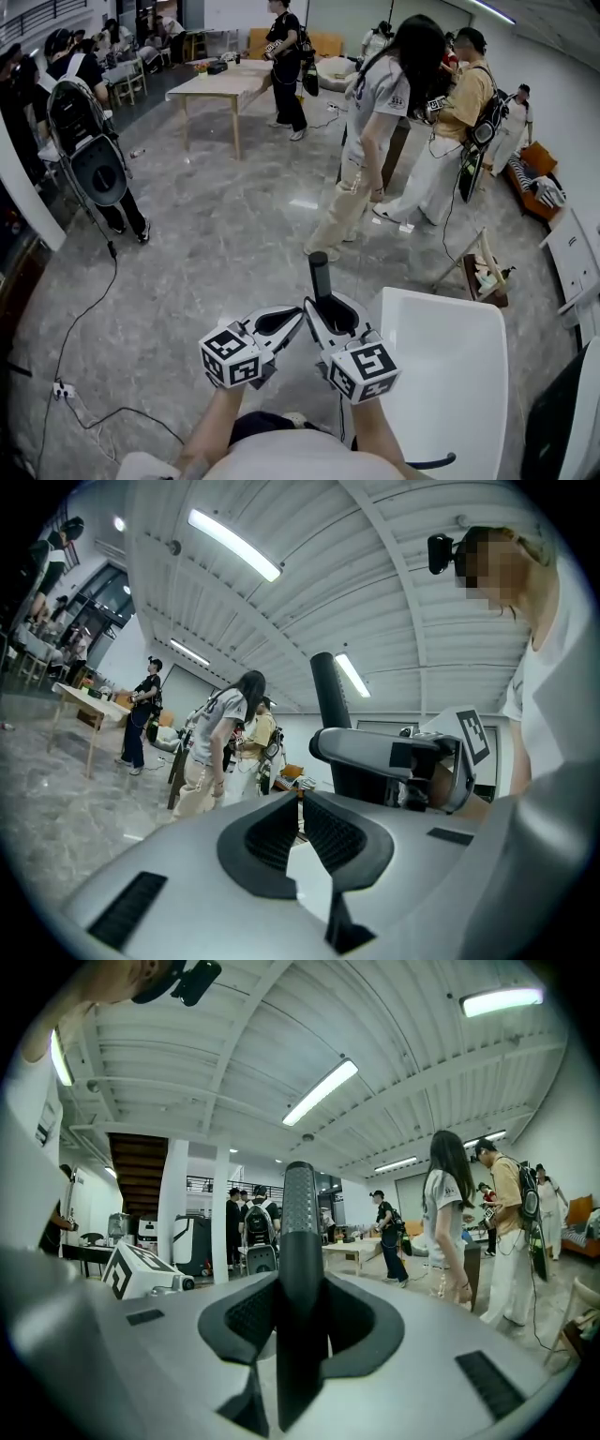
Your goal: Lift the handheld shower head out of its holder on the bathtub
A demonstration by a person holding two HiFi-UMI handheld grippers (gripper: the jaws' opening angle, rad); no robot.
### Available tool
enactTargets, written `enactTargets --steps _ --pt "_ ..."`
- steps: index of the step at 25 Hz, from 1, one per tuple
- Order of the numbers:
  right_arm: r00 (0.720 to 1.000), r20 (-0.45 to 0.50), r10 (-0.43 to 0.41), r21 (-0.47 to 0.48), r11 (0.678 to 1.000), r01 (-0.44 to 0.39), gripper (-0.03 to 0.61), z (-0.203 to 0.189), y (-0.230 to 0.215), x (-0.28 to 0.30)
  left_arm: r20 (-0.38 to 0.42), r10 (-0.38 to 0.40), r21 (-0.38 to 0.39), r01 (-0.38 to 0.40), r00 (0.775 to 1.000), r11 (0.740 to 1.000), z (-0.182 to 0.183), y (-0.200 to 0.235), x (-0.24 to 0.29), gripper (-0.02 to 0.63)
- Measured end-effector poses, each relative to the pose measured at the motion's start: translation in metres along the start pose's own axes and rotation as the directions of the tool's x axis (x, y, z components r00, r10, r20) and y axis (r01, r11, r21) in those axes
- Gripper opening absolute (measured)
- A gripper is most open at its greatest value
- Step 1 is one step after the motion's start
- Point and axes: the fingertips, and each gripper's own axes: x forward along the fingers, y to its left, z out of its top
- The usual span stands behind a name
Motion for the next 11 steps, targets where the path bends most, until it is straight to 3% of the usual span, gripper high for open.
enactTargets --steps 11 --pt "1.000 0.006 0.017 0.017 1.000 -0.017 0.134 0.0010 0.0044 -0.0005 0.013 0.015 -0.005 -0.015 1.000 1.000 0.0013 0.0005 -0.0005 0.020"
